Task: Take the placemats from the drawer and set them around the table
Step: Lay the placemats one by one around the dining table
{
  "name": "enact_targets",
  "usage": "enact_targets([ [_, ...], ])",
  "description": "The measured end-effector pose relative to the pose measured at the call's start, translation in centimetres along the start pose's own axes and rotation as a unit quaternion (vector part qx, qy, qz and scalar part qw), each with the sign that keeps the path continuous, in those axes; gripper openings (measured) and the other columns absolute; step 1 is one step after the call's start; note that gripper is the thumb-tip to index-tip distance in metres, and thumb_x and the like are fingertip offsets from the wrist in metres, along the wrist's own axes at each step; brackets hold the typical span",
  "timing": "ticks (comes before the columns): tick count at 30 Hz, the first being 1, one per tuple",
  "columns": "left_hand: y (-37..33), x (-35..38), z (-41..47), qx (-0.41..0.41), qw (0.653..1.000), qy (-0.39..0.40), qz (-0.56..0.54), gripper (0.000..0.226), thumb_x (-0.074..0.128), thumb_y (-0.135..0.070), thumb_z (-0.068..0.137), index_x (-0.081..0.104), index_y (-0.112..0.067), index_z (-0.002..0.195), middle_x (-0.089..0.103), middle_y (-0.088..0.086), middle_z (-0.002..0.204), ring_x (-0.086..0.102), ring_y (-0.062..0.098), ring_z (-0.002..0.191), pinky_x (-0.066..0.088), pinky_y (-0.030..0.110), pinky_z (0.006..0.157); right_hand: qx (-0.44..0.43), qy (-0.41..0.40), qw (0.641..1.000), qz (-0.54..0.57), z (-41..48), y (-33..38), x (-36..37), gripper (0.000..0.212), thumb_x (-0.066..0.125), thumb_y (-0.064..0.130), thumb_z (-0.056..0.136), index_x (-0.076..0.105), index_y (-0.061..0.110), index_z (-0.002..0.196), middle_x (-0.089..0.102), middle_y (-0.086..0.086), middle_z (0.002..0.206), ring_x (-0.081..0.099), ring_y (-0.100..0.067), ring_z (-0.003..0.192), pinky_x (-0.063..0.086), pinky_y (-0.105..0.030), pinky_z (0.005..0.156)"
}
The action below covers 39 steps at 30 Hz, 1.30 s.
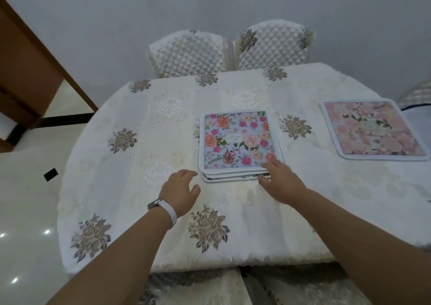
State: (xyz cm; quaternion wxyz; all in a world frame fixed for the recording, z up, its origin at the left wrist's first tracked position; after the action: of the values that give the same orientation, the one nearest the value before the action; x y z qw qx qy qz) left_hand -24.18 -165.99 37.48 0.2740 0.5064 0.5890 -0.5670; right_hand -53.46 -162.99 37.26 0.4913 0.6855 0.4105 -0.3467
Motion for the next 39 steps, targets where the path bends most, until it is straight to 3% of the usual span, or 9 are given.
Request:
enact_targets([
  [5,0.7,2.1,5.2,-0.036,0.995,0.03,-0.083,0.043,0.054,-0.029,0.094,0.05,-0.016,0.135,0.049,0.008,0.14,0.048,0.028,0.124,0.042,0.04,0.1,0.089,-0.004,0.993,0.071,2.8,-2.0,1.1,0.059,0.051,0.038,0.094,0.037,0.017,0.148,0.041,-0.011,0.143,0.042,-0.031,0.129,0.039,-0.041,0.102],
  [10,0.5,3.7,9.6,-0.152,0.963,0.036,-0.221,0.043,0.054,-0.032,0.095,0.048,-0.017,0.134,0.056,0.006,0.13,0.056,0.023,0.102,0.042,0.03,0.08,0.165,-0.025,0.978,0.123,5.2,-3.6,2.1,0.053,0.053,0.036,0.092,0.045,0.016,0.14,0.041,-0.013,0.14,0.043,-0.033,0.127,0.038,-0.04,0.101],
  [15,0.8,5.1,12.2,-0.16,0.955,0.019,-0.249,0.045,0.057,-0.027,0.092,0.048,-0.02,0.135,0.062,0.005,0.122,0.059,0.02,0.093,0.047,0.029,0.078,0.196,-0.033,0.972,0.124,7.4,-4.5,3.0,0.049,0.057,0.036,0.087,0.049,0.013,0.13,0.049,-0.016,0.125,0.045,-0.036,0.119,0.039,-0.041,0.096],
  [20,0.5,5.1,13.4,-0.155,0.948,-0.036,-0.274,0.043,0.059,-0.017,0.09,0.05,-0.017,0.133,0.059,-0.003,0.101,0.058,0.015,0.083,0.043,0.022,0.067,0.239,-0.069,0.956,0.154,9.3,-4.5,3.5,0.061,0.059,0.046,0.087,0.046,0.01,0.134,0.049,-0.019,0.126,0.05,-0.037,0.117,0.043,-0.042,0.095],
  [22,0.2,5.2,13.5,-0.181,0.929,-0.052,-0.317,0.043,0.06,-0.014,0.09,0.05,-0.015,0.132,0.059,-0.004,0.102,0.059,0.016,0.086,0.046,0.022,0.068,0.26,-0.105,0.933,0.225,9.7,-4.6,3.5,0.055,0.062,0.052,0.083,0.053,0.012,0.12,0.057,-0.012,0.113,0.059,-0.031,0.101,0.052,-0.038,0.084],
  [25,0.1,5.6,13.2,-0.214,0.895,-0.063,-0.386,0.036,0.065,-0.012,0.086,0.057,-0.018,0.121,0.067,0.002,0.105,0.065,0.019,0.088,0.056,0.033,0.077,0.3,-0.15,0.86,0.385,9.4,-4.3,3.6,0.042,0.072,0.041,0.083,0.049,0.018,0.111,0.057,0.005,0.094,0.059,-0.014,0.08,0.051,-0.032,0.071],
  [32,-2.3,8.2,8.7,-0.255,0.823,-0.038,-0.507,0.024,0.071,-0.01,0.084,0.054,-0.019,0.099,0.068,0.005,0.103,0.069,0.02,0.087,0.059,0.041,0.076,0.319,-0.201,0.667,0.643,8.2,-2.2,6.0,0.034,0.066,0.003,0.085,0.056,0.011,0.117,0.066,-0.009,0.11,0.068,-0.025,0.093,0.061,-0.039,0.072],
  [35,-4.0,9.6,6.2,-0.257,0.799,-0.023,-0.544,0.026,0.071,-0.005,0.083,0.053,-0.017,0.095,0.068,0.004,0.1,0.069,0.02,0.088,0.059,0.042,0.076,0.3,-0.186,0.657,0.666,6.9,-0.9,7.4,0.036,0.07,0.005,0.082,0.06,0.024,0.111,0.07,-0.005,0.106,0.069,-0.025,0.095,0.06,-0.046,0.078],
  [39,-5.7,11.6,3.2,-0.264,0.77,0.01,-0.581,0.031,0.071,0.0,0.081,0.055,-0.011,0.105,0.07,0.008,0.107,0.07,0.023,0.093,0.06,0.042,0.074,0.306,-0.169,0.681,0.643,4.8,0.1,9.0,0.042,0.065,0.005,0.078,0.054,0.023,0.114,0.067,-0.002,0.107,0.067,-0.024,0.098,0.058,-0.051,0.083],
])
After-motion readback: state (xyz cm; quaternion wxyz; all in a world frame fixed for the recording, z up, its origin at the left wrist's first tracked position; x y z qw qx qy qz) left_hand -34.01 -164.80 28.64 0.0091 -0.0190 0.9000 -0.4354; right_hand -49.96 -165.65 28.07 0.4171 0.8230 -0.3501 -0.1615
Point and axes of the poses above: each hand's wrist, its own z-axis towards the middle knuckle, its own x-axis out of the palm, y = z × x, the point moved 1 cm from there along z, towards the middle knuckle
